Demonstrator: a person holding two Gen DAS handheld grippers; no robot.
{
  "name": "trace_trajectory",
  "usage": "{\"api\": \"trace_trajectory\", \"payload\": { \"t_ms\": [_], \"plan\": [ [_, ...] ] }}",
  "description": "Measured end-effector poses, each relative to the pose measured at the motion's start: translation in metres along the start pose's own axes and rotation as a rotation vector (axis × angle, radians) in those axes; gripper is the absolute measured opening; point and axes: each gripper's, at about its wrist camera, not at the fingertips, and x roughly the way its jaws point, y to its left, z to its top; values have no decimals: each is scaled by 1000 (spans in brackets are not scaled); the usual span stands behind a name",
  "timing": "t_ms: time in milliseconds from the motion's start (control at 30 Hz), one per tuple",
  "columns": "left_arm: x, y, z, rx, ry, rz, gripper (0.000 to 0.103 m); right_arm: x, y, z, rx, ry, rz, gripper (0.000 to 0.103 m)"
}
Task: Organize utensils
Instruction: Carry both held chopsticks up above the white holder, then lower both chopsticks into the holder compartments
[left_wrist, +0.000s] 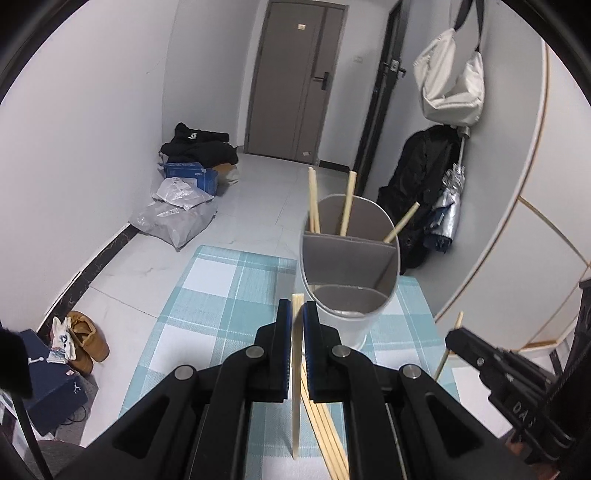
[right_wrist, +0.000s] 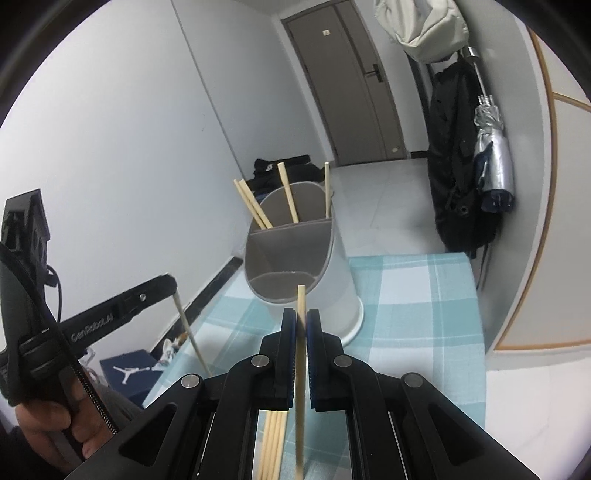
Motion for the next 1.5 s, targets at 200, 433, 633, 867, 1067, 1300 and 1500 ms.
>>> {"api": "trace_trajectory", "payload": {
  "t_ms": [200, 433, 633, 867, 1067, 1300, 1500],
  "plan": [
    [-12, -1, -1, 12, -14, -6, 3, -9, 5, 0, -17, -34, -6, 4],
    [-26, -4, 5, 34, -33, -25, 3, -30, 12, 6, -31, -121, -30, 4],
    [-38, -8, 20, 52, -58, -49, 3, -49, 20, 22, -41, -184, -8, 4],
    [-50, -16, 48, 69, -99, -80, 3, -58, 29, 40, -50, -215, 18, 4],
    [-53, -21, 75, 68, -118, -106, 3, -54, 31, 64, -51, -206, 23, 4],
    [-50, -21, 108, 40, -148, -129, 3, -53, 30, 103, -60, -234, 25, 4],
    [-41, -24, 134, 30, -165, -143, 3, -46, 29, 137, -78, -242, 21, 4]
  ]
}}
